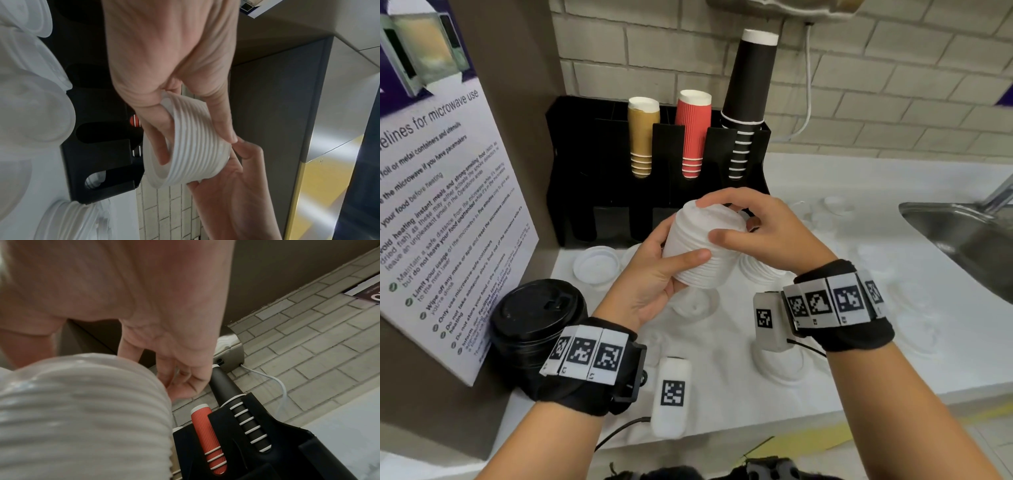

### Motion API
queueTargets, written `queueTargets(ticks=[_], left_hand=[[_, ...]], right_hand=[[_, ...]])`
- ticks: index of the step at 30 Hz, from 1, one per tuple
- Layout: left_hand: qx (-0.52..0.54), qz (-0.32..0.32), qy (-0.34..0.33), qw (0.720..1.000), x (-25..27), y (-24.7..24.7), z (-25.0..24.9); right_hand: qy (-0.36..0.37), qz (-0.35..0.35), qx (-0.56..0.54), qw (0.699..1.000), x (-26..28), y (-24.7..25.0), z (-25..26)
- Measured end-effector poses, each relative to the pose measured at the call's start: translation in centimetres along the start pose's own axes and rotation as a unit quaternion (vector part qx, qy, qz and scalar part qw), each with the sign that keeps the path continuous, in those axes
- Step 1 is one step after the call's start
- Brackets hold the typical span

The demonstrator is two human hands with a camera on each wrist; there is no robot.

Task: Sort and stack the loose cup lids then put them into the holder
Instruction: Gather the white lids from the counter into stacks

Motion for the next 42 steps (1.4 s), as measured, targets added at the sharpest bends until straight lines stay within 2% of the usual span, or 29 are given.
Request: queueTargets(ticks=[7,11,13,14,15,16,18,20,22,27,30,33,35,39,42], left_hand=[[0.042,0.005,-0.003,0.999,-0.4,-0.3,0.0],[0.073,-0.025,-0.007,0.997,-1.0,-0.5,-0.1],[0.084,-0.047,-0.013,0.995,-1.4,-0.3,-0.3],[0.086,-0.058,-0.018,0.994,-1.5,-0.2,-0.4],[0.089,-0.068,-0.024,0.993,-1.6,-0.1,-0.5],[0.091,-0.074,-0.030,0.993,-1.7,0.0,-0.6],[0.096,-0.081,-0.041,0.991,-1.9,0.0,-0.9],[0.095,-0.085,-0.048,0.991,-2.1,-0.2,-1.1],[0.088,-0.080,-0.049,0.992,-2.3,-0.6,-1.2],[0.082,-0.076,-0.038,0.993,-2.2,-1.4,-0.7],[0.082,-0.093,-0.033,0.992,-1.8,-1.5,-0.4],[0.081,-0.101,-0.032,0.991,-1.7,-1.4,-0.4],[0.080,-0.107,-0.039,0.990,-1.8,-1.4,-0.4],[0.082,-0.102,-0.056,0.990,-1.8,-1.0,-0.7],[0.089,-0.082,-0.069,0.990,-1.6,-0.5,-1.0]], right_hand=[[0.015,0.003,0.029,0.999,0.0,0.5,0.1],[0.007,-0.040,-0.002,0.999,-0.4,2.2,-0.5],[-0.039,-0.055,-0.013,0.998,-0.4,3.2,-1.8],[-0.077,-0.036,0.024,0.996,-0.4,3.5,-2.6],[-0.118,0.016,0.096,0.988,-0.1,3.6,-3.6],[-0.155,0.091,0.181,0.967,0.3,3.5,-4.6],[-0.199,0.247,0.312,0.895,1.8,2.7,-6.3],[-0.229,0.337,0.379,0.831,3.2,1.8,-7.5],[-0.235,0.380,0.423,0.788,4.3,1.1,-8.4],[-0.173,0.462,0.555,0.670,6.5,-0.6,-9.7],[-0.160,0.469,0.584,0.643,7.3,-1.4,-10.0],[-0.134,0.464,0.575,0.661,7.3,-1.4,-9.7],[-0.113,0.446,0.552,0.696,6.7,-1.0,-9.3],[-0.123,0.376,0.427,0.813,4.1,0.9,-7.9],[-0.127,0.268,0.308,0.904,1.5,3.3,-6.7]])
Point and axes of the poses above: each hand's wrist, its own x-axis away from the middle knuckle, its own y-axis out of the back of the hand, z = x × y, the point moved 3 cm from there along -x, towards the middle knuckle, and after that the axes turned 14 degrees about -x, right-handed, at the moved point
